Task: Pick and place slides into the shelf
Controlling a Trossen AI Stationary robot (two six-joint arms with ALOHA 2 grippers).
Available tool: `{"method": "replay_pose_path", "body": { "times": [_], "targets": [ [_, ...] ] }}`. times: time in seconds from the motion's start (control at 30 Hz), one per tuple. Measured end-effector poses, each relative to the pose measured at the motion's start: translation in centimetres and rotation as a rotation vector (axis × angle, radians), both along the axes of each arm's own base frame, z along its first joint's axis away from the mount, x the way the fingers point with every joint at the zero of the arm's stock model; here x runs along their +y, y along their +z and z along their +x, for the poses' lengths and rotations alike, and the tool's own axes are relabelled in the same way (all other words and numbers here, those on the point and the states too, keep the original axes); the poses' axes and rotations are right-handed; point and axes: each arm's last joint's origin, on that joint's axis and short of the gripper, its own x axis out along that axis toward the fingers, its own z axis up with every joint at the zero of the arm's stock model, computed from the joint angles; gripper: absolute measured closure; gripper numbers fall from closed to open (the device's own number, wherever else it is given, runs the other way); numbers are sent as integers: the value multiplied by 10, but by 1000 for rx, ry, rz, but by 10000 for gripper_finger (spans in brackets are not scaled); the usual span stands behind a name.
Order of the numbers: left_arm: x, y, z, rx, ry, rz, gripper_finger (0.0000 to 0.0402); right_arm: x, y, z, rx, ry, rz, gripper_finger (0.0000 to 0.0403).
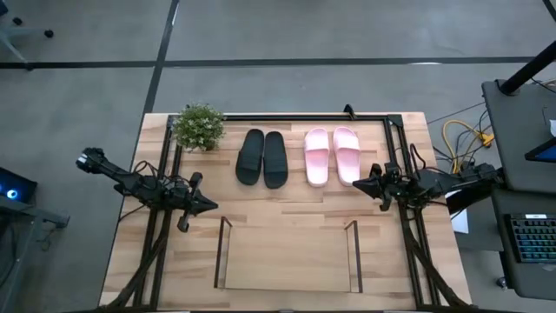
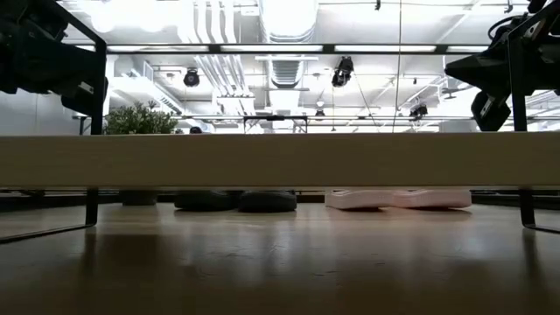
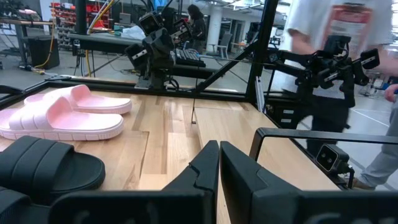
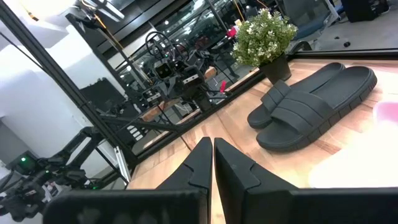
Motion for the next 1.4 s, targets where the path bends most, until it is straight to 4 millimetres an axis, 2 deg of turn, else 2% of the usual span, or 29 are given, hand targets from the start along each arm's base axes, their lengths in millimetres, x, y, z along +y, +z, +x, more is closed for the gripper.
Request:
{"method": "replay_pose_path", "body": {
  "times": [0.93,1.2,1.4],
  "targets": [
    [0,0,0,0,0,0,402,0,2,0,-18,0,4,394],
    [1,1,0,-43,17,276,402,0,4,0,-49,1,29,394],
    [1,2,0,-53,20,275,402,0,5,0,-58,7,116,394]
  ]
}}
